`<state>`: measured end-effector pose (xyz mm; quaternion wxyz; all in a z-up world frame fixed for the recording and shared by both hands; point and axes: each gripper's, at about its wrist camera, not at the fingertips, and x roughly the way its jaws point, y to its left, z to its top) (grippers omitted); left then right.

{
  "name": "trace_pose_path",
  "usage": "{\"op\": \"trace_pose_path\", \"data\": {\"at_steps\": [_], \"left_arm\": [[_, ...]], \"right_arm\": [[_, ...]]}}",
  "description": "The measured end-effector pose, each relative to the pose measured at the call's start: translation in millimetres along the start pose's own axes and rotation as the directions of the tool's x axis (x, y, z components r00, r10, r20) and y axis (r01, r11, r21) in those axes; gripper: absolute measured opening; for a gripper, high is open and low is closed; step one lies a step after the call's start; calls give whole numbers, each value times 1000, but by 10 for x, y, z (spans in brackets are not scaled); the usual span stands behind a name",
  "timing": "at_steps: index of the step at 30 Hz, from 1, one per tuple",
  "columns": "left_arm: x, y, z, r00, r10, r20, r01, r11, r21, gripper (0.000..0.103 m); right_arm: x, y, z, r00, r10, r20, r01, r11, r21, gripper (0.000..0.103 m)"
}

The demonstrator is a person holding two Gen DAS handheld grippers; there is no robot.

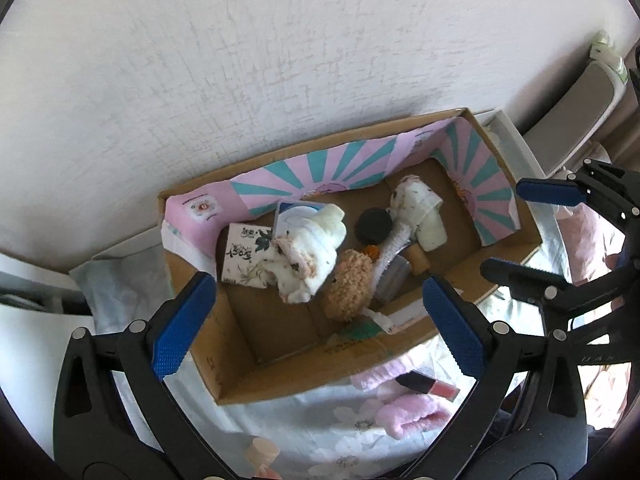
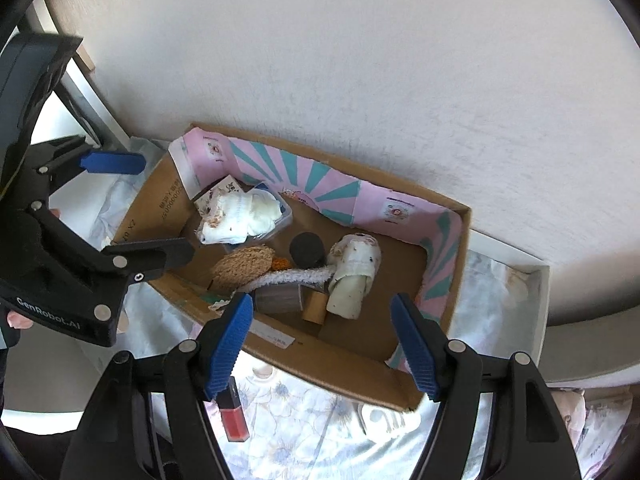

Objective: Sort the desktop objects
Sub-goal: 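Open both grippers to drop the items into the box and withdraw, then grasp the pink fuzzy cuff with left gripper while right gripper grasps the white earphone case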

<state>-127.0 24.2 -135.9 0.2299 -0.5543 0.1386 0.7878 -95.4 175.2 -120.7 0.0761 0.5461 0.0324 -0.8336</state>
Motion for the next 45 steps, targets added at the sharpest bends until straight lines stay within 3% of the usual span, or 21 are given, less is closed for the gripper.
{"op": "trace_pose_path", "data": {"at_steps": [12,16,23,28,35,45], "left_arm": [[-580,-32,-239,992,-29,122,35,998,-46,103],[-714,-41,-293,990,-7,142,13,999,-42,103],[-786,31,-498,988,-43,150,58,993,-98,103],[-766,-3,-718,988,-26,155,43,994,-104,103],[-648,-229,-1088,985,-38,166,45,998,-38,103],[-239,-453,-1462,986,-115,117,118,993,-17,103]], "right_arm": [[-549,27,-211,991,-33,133,34,999,-10,68],[-654,-17,-325,984,-58,170,60,998,-6,68],[-723,-241,-570,972,-93,215,77,994,82,68],[-697,-374,-744,974,-98,203,78,991,105,68],[-540,-516,-1015,979,-101,179,89,993,76,68],[-57,-659,-1345,994,-90,60,90,996,-7,68]]}}
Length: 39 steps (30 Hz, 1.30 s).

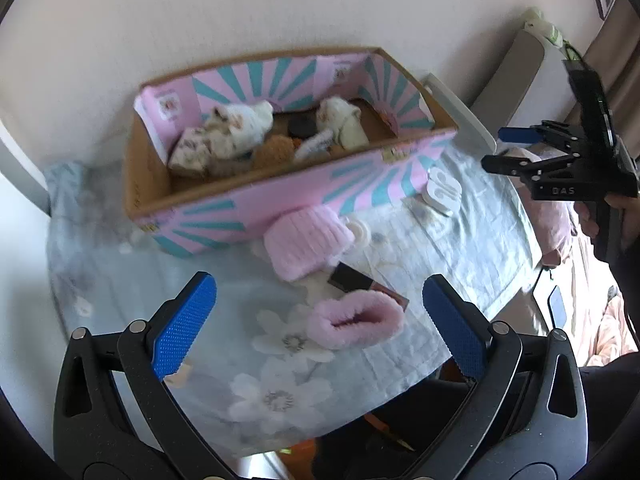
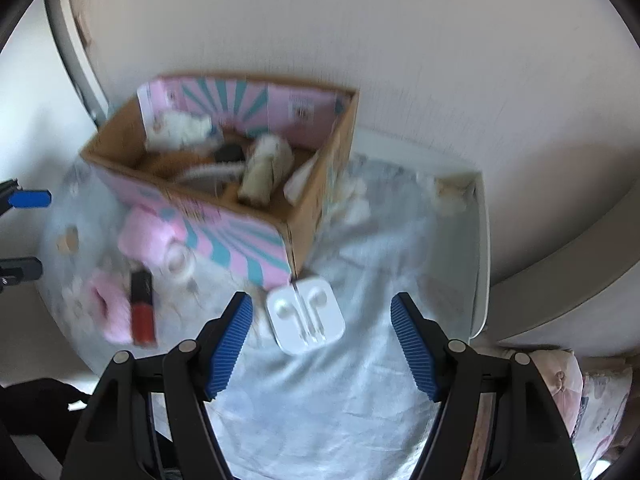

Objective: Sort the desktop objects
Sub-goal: 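Grasp the pink fuzzy cuff with left gripper while right gripper grasps the white earphone case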

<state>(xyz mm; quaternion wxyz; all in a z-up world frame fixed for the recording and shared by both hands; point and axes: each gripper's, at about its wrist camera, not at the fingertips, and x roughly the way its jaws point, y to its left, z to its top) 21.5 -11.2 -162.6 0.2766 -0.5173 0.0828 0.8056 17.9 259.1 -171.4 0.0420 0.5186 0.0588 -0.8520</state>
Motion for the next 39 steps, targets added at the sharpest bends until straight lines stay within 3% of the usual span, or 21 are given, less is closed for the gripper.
{"op": "trace_pose_path", "data": {"at_steps": [4,11,21,28,35,36,37,39], "left_arm": [[189,-39,-196,999,-46,15,47,999,-24,103],[582,-143,-538,999,-28,35,28,999,-25,103],[833,-232,-646,997,-13,74,13,1000,0,103],[887,-200,-656,997,-27,67,27,1000,4,102],[951,-209,-659,996,-75,51,74,997,23,81],[948,-207,-656,996,-78,53,77,997,23,80],[941,-200,-650,995,-86,53,85,996,18,74],[903,-194,-651,994,-89,56,88,996,10,63]], "right_arm": [[217,0,-121,999,19,-29,-21,998,-54,68],[529,-6,-278,997,74,-38,-78,992,-104,68],[764,74,-305,993,96,-64,-105,981,-164,68],[774,103,-241,995,99,-35,-104,976,-191,68],[785,41,-209,994,107,-30,-111,977,-184,68],[783,34,-214,994,106,-28,-109,976,-186,64],[780,26,-217,993,112,-27,-115,976,-183,58],[771,7,-217,993,119,-24,-122,978,-169,58]]}}
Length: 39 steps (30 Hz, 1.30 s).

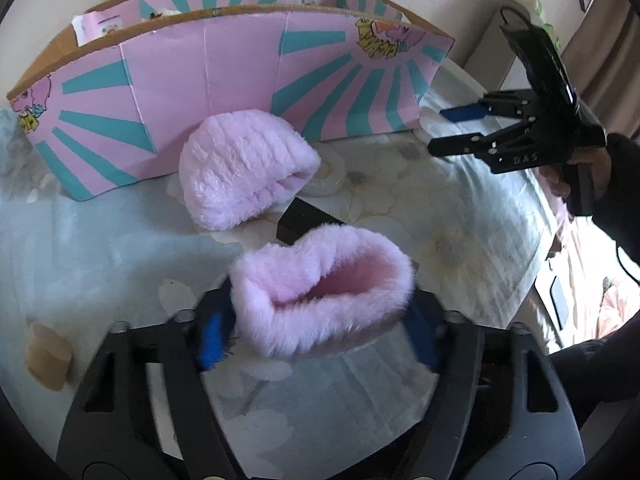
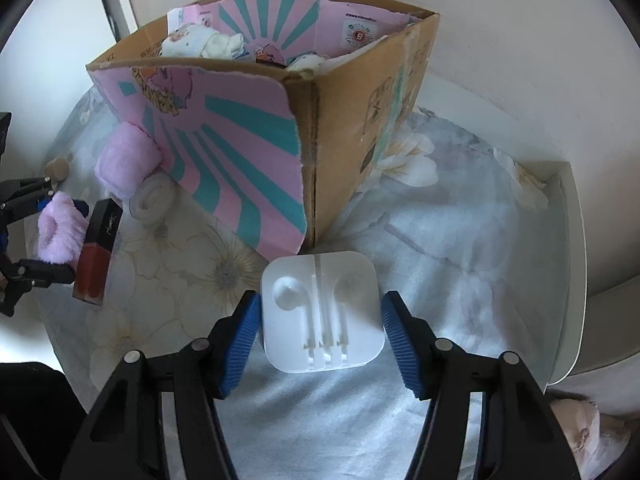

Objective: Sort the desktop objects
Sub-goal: 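Grasp the pink fuzzy cuff with left gripper while right gripper grasps the white earphone case, then carry the pink cuff and earphone case over the cardboard box with both grippers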

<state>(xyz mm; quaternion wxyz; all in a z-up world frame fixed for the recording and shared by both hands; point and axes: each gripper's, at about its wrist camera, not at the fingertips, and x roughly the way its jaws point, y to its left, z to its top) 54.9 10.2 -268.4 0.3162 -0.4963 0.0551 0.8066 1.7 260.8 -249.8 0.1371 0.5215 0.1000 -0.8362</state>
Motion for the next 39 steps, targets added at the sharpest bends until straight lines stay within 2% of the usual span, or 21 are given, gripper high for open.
{"op": "trace_pose_path", "data": {"at_steps": [2,5,11,19,29,39], "left_arm": [[-44,-9,9,1000,6,3,-6,1000,2,53],[-85,-5,4,1000,8,3,-8,1000,8,45],[-154,13,0,1000,24,10,-24,1000,5,35],[-342,3,61,999,41,26,-41,999,-18,34],[-780,-62,278,994,84,77,-82,996,-33,34],[-1129,10,747,985,121,124,-117,992,-46,34]], "right_arm": [[-8,-11,0,1000,3,5,-3,1000,12,58],[-25,-7,3,1000,3,8,-3,1000,14,58],[-105,-2,16,1000,6,20,-7,1000,10,58],[-268,36,-53,1000,13,27,-14,999,40,57],[-704,36,-65,996,16,90,-22,998,64,57],[-1122,-37,305,986,-2,166,-8,998,62,57]]}}
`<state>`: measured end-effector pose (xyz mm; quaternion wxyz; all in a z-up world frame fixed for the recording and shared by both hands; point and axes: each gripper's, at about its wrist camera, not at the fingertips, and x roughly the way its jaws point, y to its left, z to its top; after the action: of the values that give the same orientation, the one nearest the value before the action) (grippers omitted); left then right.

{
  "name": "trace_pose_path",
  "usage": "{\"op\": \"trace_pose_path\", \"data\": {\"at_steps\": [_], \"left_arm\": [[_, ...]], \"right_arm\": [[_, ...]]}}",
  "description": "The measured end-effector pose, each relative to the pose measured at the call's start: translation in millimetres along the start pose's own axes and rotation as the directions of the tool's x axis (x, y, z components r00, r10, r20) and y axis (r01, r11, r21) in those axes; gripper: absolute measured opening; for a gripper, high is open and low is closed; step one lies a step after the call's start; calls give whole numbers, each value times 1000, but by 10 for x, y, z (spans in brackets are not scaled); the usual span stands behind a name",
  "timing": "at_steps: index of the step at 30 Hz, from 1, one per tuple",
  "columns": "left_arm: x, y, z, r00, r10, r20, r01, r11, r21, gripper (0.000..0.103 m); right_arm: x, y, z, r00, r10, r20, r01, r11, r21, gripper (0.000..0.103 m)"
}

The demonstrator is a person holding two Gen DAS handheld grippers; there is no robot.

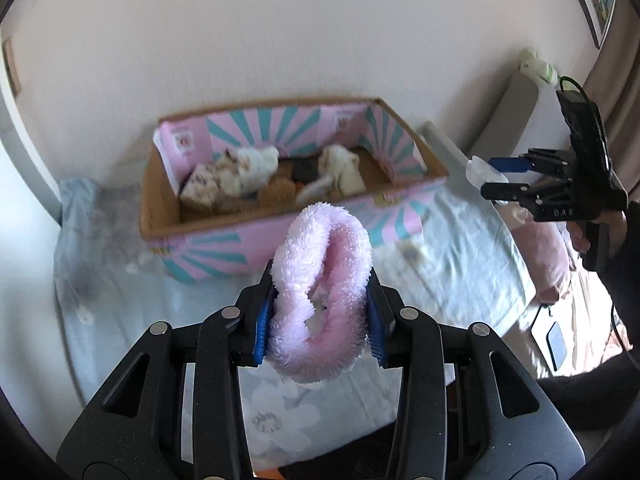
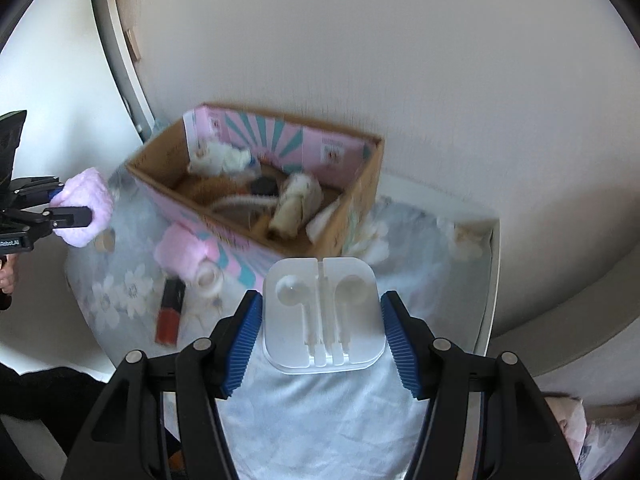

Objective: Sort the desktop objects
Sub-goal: 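Carry the pink cuff and earphone case over the cardboard box with both grippers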

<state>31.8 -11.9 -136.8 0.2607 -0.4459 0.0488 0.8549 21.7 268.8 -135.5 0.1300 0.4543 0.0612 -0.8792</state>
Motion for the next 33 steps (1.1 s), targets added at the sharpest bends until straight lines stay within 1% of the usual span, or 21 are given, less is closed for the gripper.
{"op": "trace_pose_path", "data": {"at_steps": [3,5,9,13,17,20,23,27,33], "left_arm": [[0,44,222,1000,3,0,-3,1000,24,34],[20,66,385,1000,7,-3,-7,999,44,34],[52,135,696,1000,3,-20,-2,999,54,34],[141,212,961,999,-13,-31,15,998,66,34],[317,286,1164,997,-19,-69,24,997,74,34],[472,334,1269,994,-8,-109,18,996,89,34],[613,401,1343,989,24,-144,-11,996,89,34],[737,514,1419,986,9,-168,3,998,66,34],[926,673,1472,980,16,-200,-3,998,65,34]], "right_arm": [[-27,86,189,1000,7,18,-6,1000,-18,57],[-36,156,314,1000,-3,24,4,999,-33,57],[-37,257,554,999,2,34,-1,999,-32,57],[49,326,801,1000,-6,23,7,1000,-27,57],[169,393,981,1000,-6,5,6,1000,-8,57],[280,433,1089,1000,0,-3,0,1000,13,57],[401,459,1177,1000,-5,-18,5,1000,30,57],[547,489,1258,999,2,-44,0,999,36,57],[763,508,1323,996,5,-94,0,999,54,57]]}}
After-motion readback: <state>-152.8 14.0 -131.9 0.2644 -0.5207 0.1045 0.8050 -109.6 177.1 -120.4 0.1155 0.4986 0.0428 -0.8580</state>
